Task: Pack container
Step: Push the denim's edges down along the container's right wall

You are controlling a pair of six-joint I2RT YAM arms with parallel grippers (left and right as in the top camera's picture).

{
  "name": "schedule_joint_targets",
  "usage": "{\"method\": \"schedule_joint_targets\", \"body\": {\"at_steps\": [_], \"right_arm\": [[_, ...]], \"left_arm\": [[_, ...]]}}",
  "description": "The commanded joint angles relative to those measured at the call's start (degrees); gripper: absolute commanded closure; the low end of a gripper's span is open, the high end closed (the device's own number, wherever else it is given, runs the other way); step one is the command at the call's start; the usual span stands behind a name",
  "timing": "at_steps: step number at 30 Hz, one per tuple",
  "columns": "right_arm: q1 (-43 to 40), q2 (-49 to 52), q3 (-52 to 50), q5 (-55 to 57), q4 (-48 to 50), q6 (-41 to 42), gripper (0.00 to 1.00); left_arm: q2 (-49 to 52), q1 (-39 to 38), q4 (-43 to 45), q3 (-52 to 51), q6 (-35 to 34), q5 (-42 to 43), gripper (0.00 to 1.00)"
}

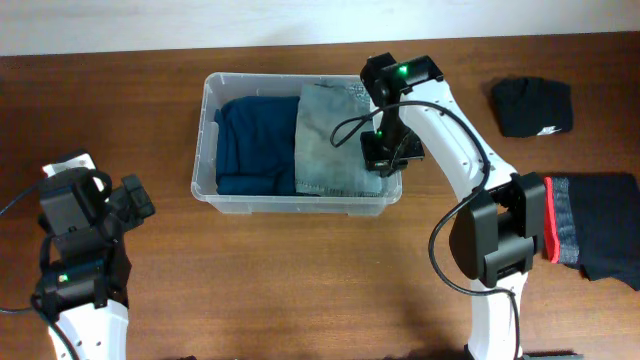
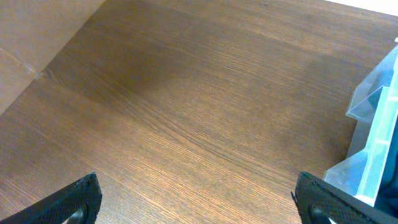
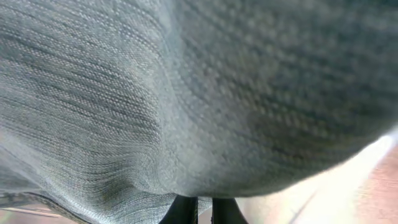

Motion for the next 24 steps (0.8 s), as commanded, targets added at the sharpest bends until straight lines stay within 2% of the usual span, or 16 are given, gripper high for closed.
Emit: {"method": "schedule_joint_targets", "body": {"at_steps": [1, 8, 12, 18, 24], "right_arm": [[0.15, 2.56, 4.26, 1.51, 1.11, -0.85, 0.96], [0.15, 2.56, 18.62, 1.49, -2.97, -0.83, 0.96], [0.15, 2.56, 23.17, 1.53, -3.04, -0.83, 0.96], [-0.07, 2.75, 22.99, 2.38, 4.24, -0.61, 0.96], [-0.63, 4.2, 22.01, 9.53, 10.25, 1.07, 0.96]], "left_arm": [[0.04, 0.31, 0.15, -0.15, -0.76, 0.39, 0.01], [0.04, 0.31, 0.15, -0.15, -0.76, 0.39, 0.01], [0.04, 0.31, 0.15, -0.15, -0.76, 0.42, 0.01], [0.04, 0.31, 0.13, -0.15, -0.76, 0.39, 0.01], [0.04, 0.31, 0.13, -0.15, -0.76, 0.39, 0.01]]}}
